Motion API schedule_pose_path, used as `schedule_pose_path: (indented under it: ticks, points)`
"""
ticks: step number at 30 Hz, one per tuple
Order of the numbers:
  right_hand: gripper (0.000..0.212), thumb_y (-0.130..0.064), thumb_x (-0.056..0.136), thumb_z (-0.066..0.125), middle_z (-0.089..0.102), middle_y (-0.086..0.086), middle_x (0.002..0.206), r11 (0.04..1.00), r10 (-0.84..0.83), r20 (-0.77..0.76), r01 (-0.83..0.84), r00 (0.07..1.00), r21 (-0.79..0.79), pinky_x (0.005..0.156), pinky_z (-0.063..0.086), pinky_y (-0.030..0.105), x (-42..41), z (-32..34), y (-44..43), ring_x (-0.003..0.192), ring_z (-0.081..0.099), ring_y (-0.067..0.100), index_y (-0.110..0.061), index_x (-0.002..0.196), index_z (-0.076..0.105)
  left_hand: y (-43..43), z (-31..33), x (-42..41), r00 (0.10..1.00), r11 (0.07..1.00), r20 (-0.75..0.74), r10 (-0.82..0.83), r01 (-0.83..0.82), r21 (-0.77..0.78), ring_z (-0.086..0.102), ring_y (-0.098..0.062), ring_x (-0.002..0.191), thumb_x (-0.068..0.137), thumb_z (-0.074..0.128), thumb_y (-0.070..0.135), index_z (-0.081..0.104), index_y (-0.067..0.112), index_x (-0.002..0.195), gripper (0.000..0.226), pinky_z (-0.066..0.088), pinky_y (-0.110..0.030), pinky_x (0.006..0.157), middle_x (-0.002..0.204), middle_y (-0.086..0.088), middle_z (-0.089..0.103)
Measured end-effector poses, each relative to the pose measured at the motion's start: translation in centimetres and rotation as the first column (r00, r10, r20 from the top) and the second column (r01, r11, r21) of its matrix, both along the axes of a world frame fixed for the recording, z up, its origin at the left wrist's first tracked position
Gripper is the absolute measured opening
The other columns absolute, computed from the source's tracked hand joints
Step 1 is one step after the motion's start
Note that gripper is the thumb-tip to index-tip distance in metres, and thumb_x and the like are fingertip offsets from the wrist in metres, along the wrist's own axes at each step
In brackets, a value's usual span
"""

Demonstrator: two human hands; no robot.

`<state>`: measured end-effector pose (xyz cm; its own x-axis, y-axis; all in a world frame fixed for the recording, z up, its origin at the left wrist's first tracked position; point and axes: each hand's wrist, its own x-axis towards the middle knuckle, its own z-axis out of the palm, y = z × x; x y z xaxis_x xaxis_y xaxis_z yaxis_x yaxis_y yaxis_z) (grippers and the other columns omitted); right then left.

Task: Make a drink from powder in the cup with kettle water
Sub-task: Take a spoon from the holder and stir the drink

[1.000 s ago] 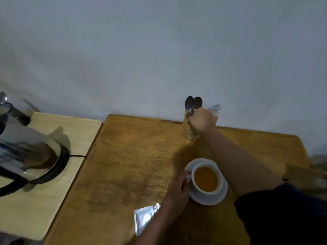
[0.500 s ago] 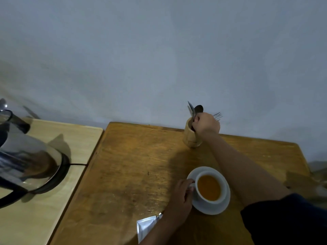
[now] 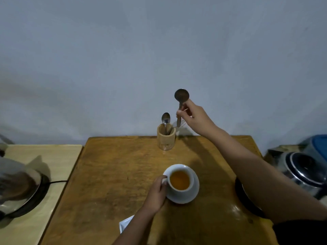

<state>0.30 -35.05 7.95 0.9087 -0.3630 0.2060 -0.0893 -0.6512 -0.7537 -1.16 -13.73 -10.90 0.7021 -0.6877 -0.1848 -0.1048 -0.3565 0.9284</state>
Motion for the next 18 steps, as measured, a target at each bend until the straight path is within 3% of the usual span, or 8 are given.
schedule_pose_path:
  ticks: [3,6,9,12,15,18]
  points:
    - [0.006,-0.019,0.095,0.049,0.062,0.008,0.089,0.993,0.116,-0.167,-0.109,0.979,0.052,0.068,0.048,0.025,-3.9,-0.3,-0.1,0.071,0.064,0.017,-0.013,0.096,0.05,0.0,0.3,0.1,0.999,0.999,-0.039,0.012,-0.01,0.051,0.058,-0.02,0.102,0.097,0.04,0.028,0.057,0.02,0.108,0.022,0.046,-0.035,0.085,0.11,-0.007,0.062]
    - [0.005,-0.019,0.094,0.05,0.057,0.004,0.082,0.99,0.127,-0.375,-0.092,0.918,0.111,0.057,0.047,0.026,-7.0,-1.9,-0.3,0.057,0.057,0.016,-0.018,0.092,0.054,-0.3,0.4,0.0,0.998,0.996,-0.046,0.05,-0.047,0.074,0.057,-0.022,0.101,0.096,0.041,0.024,0.058,0.018,0.108,0.021,0.044,-0.033,0.082,0.11,-0.008,0.061]
    - [0.007,-0.023,0.09,0.055,0.058,0.002,0.081,0.995,0.096,-0.55,-0.098,0.829,0.025,0.056,0.045,0.027,-8.8,-3.6,0.0,0.066,0.053,0.017,-0.021,0.088,0.062,-0.5,0.5,-0.3,0.993,0.994,-0.074,0.088,-0.082,0.074,0.058,-0.024,0.097,0.097,0.039,0.023,0.059,0.016,0.106,0.022,0.045,-0.035,0.08,0.106,-0.009,0.062]
    - [0.014,-0.014,0.09,0.052,0.055,0.002,0.072,0.991,0.127,-0.673,-0.119,0.729,0.057,0.049,0.042,0.021,-9.5,-4.6,0.7,0.058,0.049,0.013,-0.009,0.094,0.065,-0.8,0.4,-0.4,0.988,0.992,-0.104,0.113,-0.106,0.065,0.057,-0.024,0.093,0.097,0.038,0.021,0.059,0.015,0.104,0.023,0.044,-0.034,0.075,0.104,-0.011,0.062]
    - [0.018,-0.009,0.089,0.047,0.055,0.004,0.067,0.993,0.111,-0.73,-0.105,0.675,0.053,0.05,0.044,0.02,-9.6,-5.0,1.4,0.055,0.052,0.013,-0.013,0.076,0.06,-0.9,0.5,-0.4,0.984,0.988,-0.117,0.134,-0.124,0.089,0.056,-0.023,0.094,0.097,0.038,0.02,0.058,0.013,0.107,0.024,0.044,-0.033,0.075,0.107,-0.012,0.061]
    - [0.02,-0.004,0.088,0.047,0.058,0.003,0.062,0.998,0.056,-0.717,-0.031,0.695,0.049,0.048,0.047,0.017,-9.4,-5.5,1.8,0.052,0.057,0.01,-0.006,0.084,0.066,-0.8,0.5,-0.3,0.986,0.988,-0.106,0.128,-0.117,0.102,0.057,-0.025,0.099,0.097,0.039,0.02,0.058,0.012,0.107,0.023,0.044,-0.036,0.081,0.11,-0.013,0.061]
